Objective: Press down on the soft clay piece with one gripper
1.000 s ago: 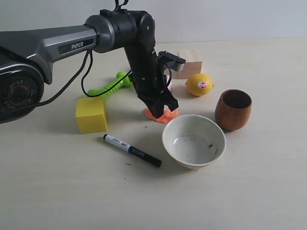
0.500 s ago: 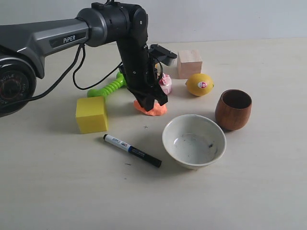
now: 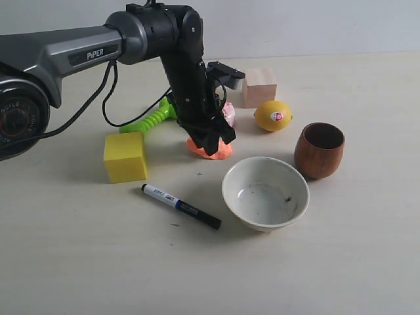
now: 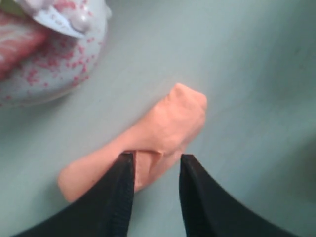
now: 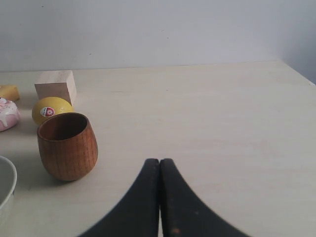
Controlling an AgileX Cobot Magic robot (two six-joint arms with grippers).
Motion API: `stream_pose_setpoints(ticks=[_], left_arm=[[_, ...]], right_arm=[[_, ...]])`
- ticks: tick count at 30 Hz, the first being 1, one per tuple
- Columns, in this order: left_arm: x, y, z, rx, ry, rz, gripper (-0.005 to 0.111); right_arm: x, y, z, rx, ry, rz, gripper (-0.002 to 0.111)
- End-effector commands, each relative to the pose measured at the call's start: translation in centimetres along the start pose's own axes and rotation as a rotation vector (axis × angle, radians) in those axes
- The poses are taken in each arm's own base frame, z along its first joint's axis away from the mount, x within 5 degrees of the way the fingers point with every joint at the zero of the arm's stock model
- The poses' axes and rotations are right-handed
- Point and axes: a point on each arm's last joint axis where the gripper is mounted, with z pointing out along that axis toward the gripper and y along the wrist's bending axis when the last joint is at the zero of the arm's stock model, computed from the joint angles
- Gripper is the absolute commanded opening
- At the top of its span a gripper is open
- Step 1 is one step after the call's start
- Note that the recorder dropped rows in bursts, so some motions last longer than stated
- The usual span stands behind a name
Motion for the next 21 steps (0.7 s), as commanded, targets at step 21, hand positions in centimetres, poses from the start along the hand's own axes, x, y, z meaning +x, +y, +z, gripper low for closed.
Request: stream_pose_setpoints(ticks=[21], left_arm=[[-0.2,-0.3,-4.9,-0.086,-0.07,-0.038,0.0]], right_arm=[[0.0,0.0,0.0,0.006,-0.009,-0.003,0.0]])
